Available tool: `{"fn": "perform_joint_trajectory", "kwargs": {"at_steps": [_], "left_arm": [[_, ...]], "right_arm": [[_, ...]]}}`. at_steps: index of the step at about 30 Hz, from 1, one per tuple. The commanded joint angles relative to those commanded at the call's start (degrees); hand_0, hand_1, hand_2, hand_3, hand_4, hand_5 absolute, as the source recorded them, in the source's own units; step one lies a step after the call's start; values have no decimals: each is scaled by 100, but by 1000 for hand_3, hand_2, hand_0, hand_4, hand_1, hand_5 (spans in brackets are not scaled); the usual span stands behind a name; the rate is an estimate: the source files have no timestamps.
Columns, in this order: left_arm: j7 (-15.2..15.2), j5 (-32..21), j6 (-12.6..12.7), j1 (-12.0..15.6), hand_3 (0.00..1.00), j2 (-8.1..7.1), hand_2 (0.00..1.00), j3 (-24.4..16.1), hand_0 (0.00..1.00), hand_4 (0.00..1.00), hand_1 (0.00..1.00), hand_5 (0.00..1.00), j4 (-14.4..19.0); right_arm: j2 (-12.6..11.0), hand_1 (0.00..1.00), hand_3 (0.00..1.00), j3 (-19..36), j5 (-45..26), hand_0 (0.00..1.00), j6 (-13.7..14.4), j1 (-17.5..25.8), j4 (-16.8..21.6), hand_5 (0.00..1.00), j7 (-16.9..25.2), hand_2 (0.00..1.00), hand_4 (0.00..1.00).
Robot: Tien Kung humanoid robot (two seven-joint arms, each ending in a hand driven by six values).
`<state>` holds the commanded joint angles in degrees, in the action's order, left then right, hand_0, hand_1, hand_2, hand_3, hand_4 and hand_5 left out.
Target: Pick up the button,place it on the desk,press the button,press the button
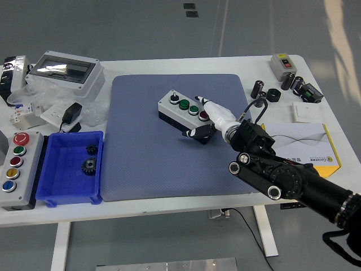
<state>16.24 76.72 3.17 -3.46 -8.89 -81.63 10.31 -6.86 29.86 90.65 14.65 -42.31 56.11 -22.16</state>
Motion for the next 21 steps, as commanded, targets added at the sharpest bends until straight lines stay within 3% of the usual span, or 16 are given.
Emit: {"fn": "perform_joint_trajectory", "kwargs": {"at_steps": [13,14,19,20,21], "left_arm": [[-7,72,-17,-39,600,4,531,-19,626,613,515,215,0],[-11,77,-19,-44,599,3,531,-20,627,614,514,216,0],[-21,98,-25,-64,599,2,531,-24,627,614,514,216,0],[-21,99,-26,-66,598,2,531,-23,627,614,514,216,0],[-22,99,-26,-68,598,2,531,-21,627,614,514,216,0]], "right_arm": [[27,998,998,-279,-249,998,365,-22,-157,346,5,998,991],[31,834,998,-300,-260,537,383,-25,-164,350,7,958,990],[41,834,998,-373,-291,537,441,-36,-192,350,30,958,990],[42,487,998,-389,-296,246,454,-37,-203,125,33,638,761],[43,487,998,-401,-302,246,471,-37,-212,125,35,638,761]]}}
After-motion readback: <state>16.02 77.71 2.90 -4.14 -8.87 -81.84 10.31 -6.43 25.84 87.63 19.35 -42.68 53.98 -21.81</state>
